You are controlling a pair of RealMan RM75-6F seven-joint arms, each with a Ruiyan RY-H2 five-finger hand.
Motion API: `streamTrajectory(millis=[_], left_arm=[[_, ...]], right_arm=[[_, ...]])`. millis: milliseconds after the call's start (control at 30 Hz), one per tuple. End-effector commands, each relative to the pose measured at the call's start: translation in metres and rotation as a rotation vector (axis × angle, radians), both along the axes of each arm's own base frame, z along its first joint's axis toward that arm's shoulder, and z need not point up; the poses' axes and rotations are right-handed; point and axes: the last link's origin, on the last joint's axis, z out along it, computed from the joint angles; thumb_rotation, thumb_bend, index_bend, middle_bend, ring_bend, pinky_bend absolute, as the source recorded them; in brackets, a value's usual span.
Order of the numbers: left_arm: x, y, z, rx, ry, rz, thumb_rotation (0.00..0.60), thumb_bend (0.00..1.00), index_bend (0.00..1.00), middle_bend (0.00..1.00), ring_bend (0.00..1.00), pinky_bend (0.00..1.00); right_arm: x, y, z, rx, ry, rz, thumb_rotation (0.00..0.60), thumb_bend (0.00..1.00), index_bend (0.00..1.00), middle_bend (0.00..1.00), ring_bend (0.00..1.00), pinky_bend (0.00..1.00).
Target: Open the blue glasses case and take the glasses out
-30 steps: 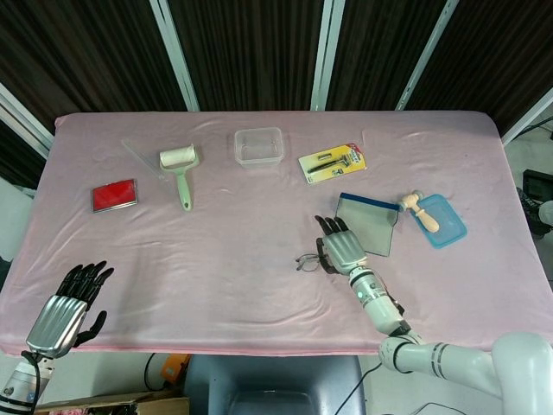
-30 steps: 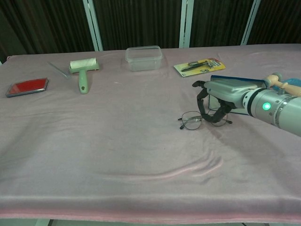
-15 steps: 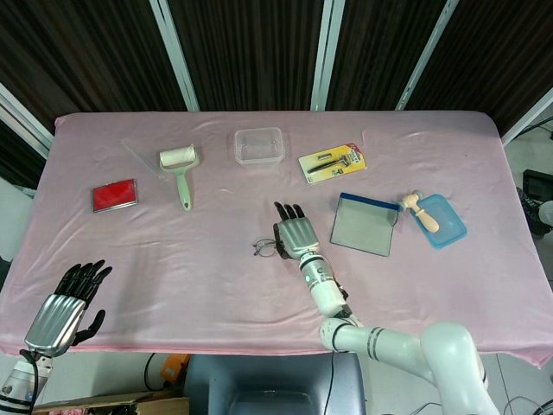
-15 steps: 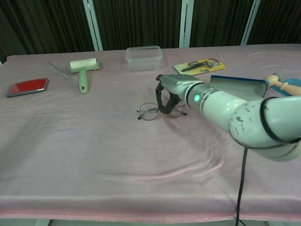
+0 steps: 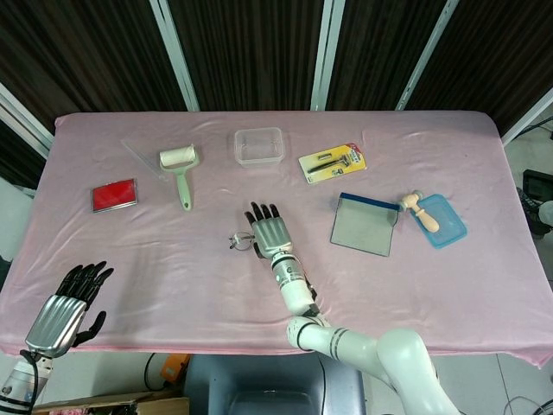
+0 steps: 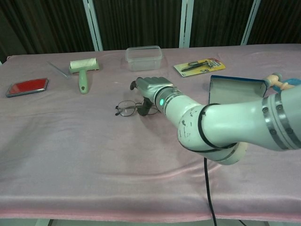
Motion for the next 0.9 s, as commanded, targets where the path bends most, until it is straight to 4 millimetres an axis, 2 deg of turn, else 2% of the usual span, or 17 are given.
streamTrajectory(millis=[33,167,233,367,400,500,600,667,767,833,900], left_arm=[[0.0,-0.001,0.0,-0.001,0.001,-0.003,0.6,0.44,0.0,0.0,0.0,0.05],[0.001,-0.002,0.0,0.0,-0.002,-0.008,0.6,0.44,0.0,0.0,0.0,0.05],[0.001,-0.002,0.001,0.002,-0.003,-0.008,0.6,0.44,0.0,0.0,0.0,0.05],[0.0,0.0,0.005,0.028,-0.008,0.002,0.6,0.44,0.0,0.0,0.0,0.05],[0.0,0.001,0.006,0.041,-0.009,0.004,0.6,0.44,0.0,0.0,0.0,0.05],[-0.001,0.001,0.009,0.074,-0.01,0.007,0.6,0.44,0.0,0.0,0.0,0.05],[-0.002,0.002,0.01,0.094,-0.004,0.017,0.6,0.44,0.0,0.0,0.0,0.05],[-0.002,0.003,0.011,0.111,0.004,0.022,0.6,0.44,0.0,0.0,0.0,0.05],[-0.002,0.003,0.01,0.127,0.011,0.021,0.6,0.44,0.0,0.0,0.0,0.05],[-0.001,0.002,0.009,0.125,0.01,0.015,0.6,0.44,0.0,0.0,0.0,0.05],[0.0,0.001,0.008,0.118,0.011,0.007,0.6,0.44,0.0,0.0,0.0,0.05]], right_arm=[[-0.004,-0.001,0.012,-0.018,-0.001,0.012,0.6,0.52,0.12,0.01,0.0,0.0],[-0.018,0.008,0.044,-0.038,-0.011,0.059,0.6,0.52,0.1,0.0,0.0,0.0],[-0.037,0.021,0.071,-0.046,0.001,0.073,0.6,0.52,0.07,0.0,0.0,0.0],[-0.09,0.072,0.142,-0.076,0.09,0.097,0.6,0.52,0.04,0.0,0.0,0.0],[-0.11,0.092,0.166,-0.105,0.133,0.1,0.6,0.52,0.03,0.0,0.0,0.0],[-0.164,0.143,0.217,-0.172,0.232,0.062,0.6,0.49,0.0,0.0,0.0,0.0],[-0.207,0.187,0.254,-0.261,0.287,-0.003,0.6,0.44,0.0,0.0,0.0,0.0],[-0.232,0.214,0.268,-0.345,0.235,-0.046,0.6,0.41,0.0,0.0,0.0,0.0],[-0.256,0.239,0.277,-0.414,0.161,-0.08,0.6,0.4,0.0,0.0,0.0,0.0],[-0.265,0.247,0.28,-0.428,0.138,-0.083,0.6,0.4,0.0,0.0,0.0,0.0],[-0.266,0.249,0.284,-0.418,0.134,-0.066,0.6,0.4,0.0,0.0,0.0,0.0]])
